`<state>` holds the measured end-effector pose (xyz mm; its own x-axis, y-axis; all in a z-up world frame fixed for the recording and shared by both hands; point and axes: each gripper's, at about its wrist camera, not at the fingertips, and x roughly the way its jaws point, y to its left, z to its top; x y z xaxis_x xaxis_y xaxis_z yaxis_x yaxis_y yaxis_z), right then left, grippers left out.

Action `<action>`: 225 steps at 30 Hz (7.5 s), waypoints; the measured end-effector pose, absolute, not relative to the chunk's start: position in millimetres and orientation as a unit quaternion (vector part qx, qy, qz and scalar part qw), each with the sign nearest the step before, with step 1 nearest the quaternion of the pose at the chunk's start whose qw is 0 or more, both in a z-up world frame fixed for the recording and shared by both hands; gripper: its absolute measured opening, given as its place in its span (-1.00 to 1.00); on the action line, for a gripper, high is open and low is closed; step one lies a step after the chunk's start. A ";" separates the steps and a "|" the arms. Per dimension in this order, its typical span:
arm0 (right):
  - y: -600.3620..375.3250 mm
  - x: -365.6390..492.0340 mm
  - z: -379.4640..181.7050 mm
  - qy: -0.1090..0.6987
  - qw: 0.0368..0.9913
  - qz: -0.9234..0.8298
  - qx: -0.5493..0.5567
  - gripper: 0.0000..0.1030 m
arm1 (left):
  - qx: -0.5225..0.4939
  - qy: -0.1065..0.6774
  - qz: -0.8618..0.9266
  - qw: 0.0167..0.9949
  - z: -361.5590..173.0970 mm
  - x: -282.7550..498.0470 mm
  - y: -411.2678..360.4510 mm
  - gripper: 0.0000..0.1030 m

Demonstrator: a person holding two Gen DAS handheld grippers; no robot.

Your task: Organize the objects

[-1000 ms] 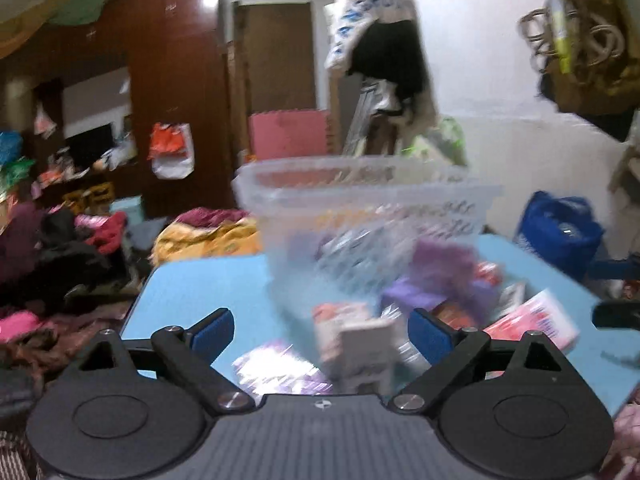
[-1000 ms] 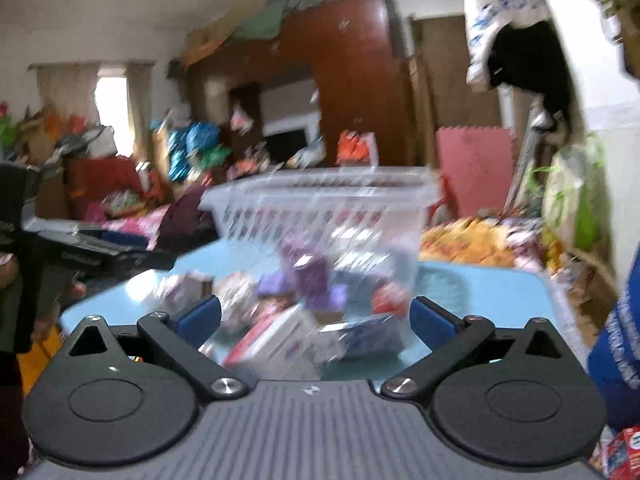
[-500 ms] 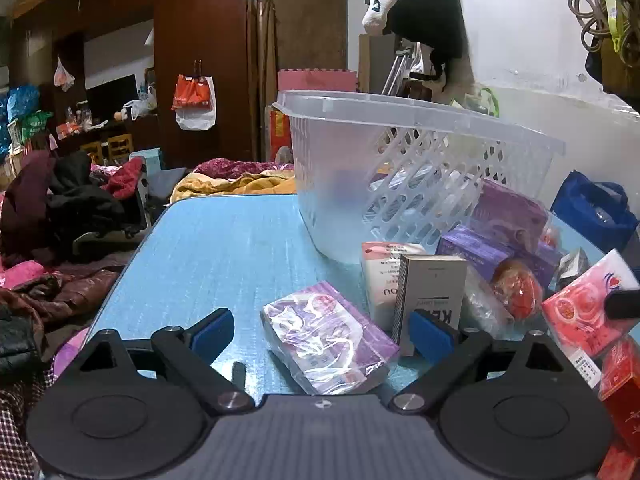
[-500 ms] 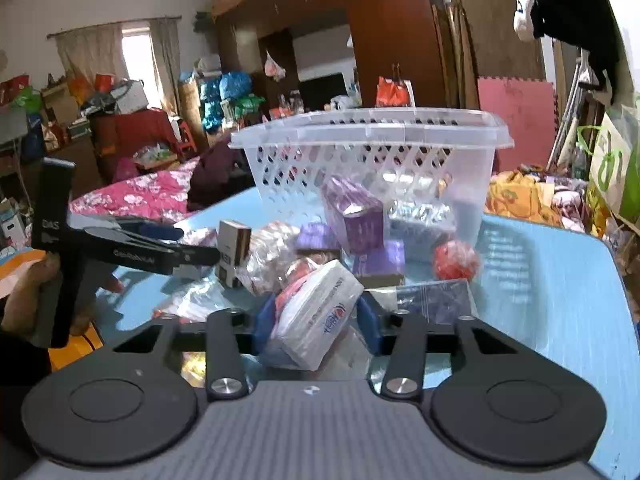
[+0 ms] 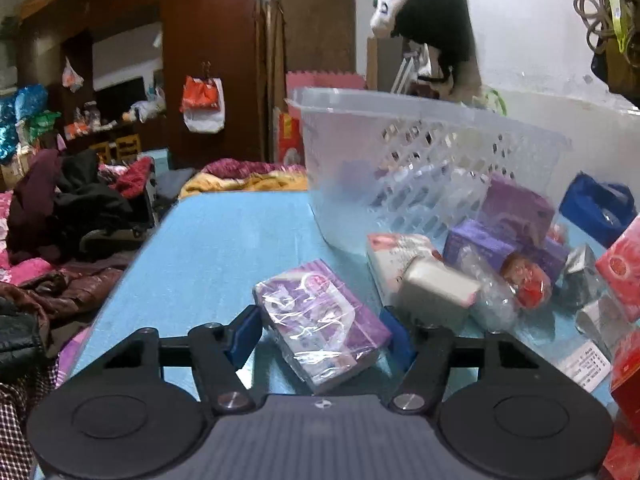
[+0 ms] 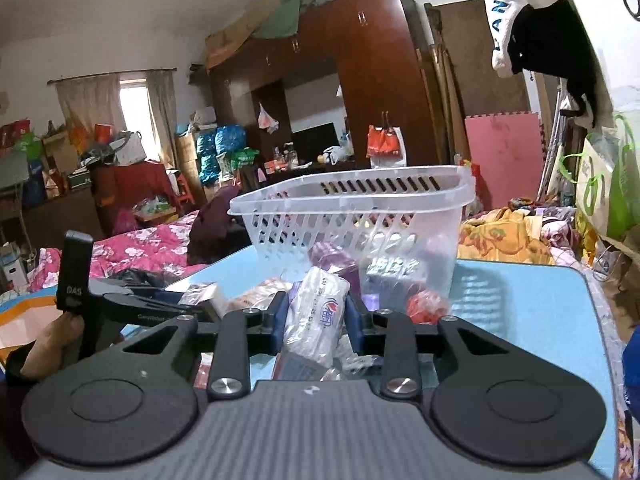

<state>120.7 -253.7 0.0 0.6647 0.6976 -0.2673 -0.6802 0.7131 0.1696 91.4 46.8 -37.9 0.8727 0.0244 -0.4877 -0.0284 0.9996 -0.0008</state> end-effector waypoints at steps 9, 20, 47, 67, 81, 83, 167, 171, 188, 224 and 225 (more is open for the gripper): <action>-257.5 122.2 2.6 0.145 0.921 0.361 0.032 -0.36 | -0.026 0.192 0.002 0.981 -24.6 71.7 52.5 0.32; -262.4 133.3 29.8 0.119 0.929 0.347 0.043 -0.38 | -0.050 0.140 -0.025 0.989 19.2 75.3 46.9 0.32; -216.4 184.3 76.4 0.127 0.941 0.313 0.004 0.87 | -0.022 0.196 -0.057 0.979 71.6 182.7 7.8 0.68; -266.9 49.4 -14.8 0.144 0.913 0.381 0.032 0.99 | 0.067 0.182 -0.164 0.967 -26.4 -28.9 -49.2 0.81; -192.3 67.5 -29.3 0.198 0.874 0.444 -0.024 0.13 | 0.082 0.219 -0.178 0.956 -58.4 -5.5 -58.9 0.80; -195.2 67.8 -30.0 0.194 0.874 0.445 -0.022 0.12 | 0.075 0.219 -0.175 0.957 -60.1 -2.2 -58.5 0.78; -238.2 169.9 13.9 0.177 0.923 0.340 -0.030 -0.19 | 0.040 0.274 -0.119 0.954 -0.3 161.8 -34.8 0.78; -256.4 164.0 12.7 0.167 0.927 0.336 -0.012 -0.19 | 0.050 0.302 -0.119 0.945 -6.7 178.1 -45.3 0.67; -263.1 162.0 15.3 0.145 0.929 0.340 0.012 -0.18 | 0.033 0.245 -0.118 0.962 3.7 152.0 -40.0 0.33; -169.9 239.9 67.9 0.122 0.952 0.279 -0.035 0.15 | -0.034 0.175 -0.033 0.983 110.9 232.5 6.0 0.73; -172.6 237.4 65.4 0.123 0.953 0.274 -0.037 0.55 | -0.032 0.185 -0.028 0.982 105.4 238.6 6.4 0.73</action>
